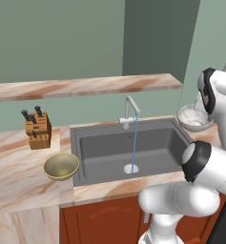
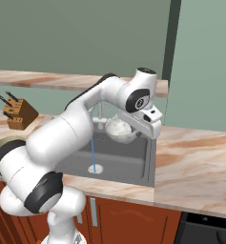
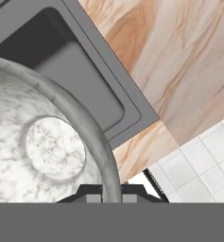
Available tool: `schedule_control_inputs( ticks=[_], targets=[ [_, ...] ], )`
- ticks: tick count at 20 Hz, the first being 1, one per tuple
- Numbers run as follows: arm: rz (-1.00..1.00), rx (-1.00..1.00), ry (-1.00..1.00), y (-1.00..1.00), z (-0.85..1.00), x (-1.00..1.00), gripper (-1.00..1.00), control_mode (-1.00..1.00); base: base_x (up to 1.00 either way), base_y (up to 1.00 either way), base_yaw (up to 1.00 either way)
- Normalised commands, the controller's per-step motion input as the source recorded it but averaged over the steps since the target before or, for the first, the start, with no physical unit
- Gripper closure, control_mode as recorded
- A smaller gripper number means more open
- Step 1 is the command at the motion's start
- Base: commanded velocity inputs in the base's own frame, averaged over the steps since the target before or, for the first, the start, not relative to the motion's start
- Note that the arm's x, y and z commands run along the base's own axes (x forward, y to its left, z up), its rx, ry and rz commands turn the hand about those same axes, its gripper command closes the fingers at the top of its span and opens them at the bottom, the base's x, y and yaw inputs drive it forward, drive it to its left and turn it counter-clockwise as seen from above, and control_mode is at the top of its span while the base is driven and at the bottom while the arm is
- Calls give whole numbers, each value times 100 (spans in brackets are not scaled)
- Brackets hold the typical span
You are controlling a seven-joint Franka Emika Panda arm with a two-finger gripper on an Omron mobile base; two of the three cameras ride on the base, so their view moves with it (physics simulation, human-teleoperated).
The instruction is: Rinse each bowl for a few seconds and place them down in the sink or on the counter.
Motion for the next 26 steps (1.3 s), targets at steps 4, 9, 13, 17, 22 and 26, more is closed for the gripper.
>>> schedule_control_inputs(
  ticks=[4,9,13,17,22,26],
  targets=[
    [4,2,-2,23,0,3,100,-100,0,0,0],
    [0,0,0,37,-4,1,100,-100,0,0,0],
    [0,0,0,23,-22,3,100,-100,0,0,0],
    [-5,3,0,1,-35,6,100,-100,0,0,0],
    [-8,13,0,0,-32,19,100,-100,0,0,0],
    [-9,22,0,3,-19,20,100,-100,0,0,0]
  ],
)
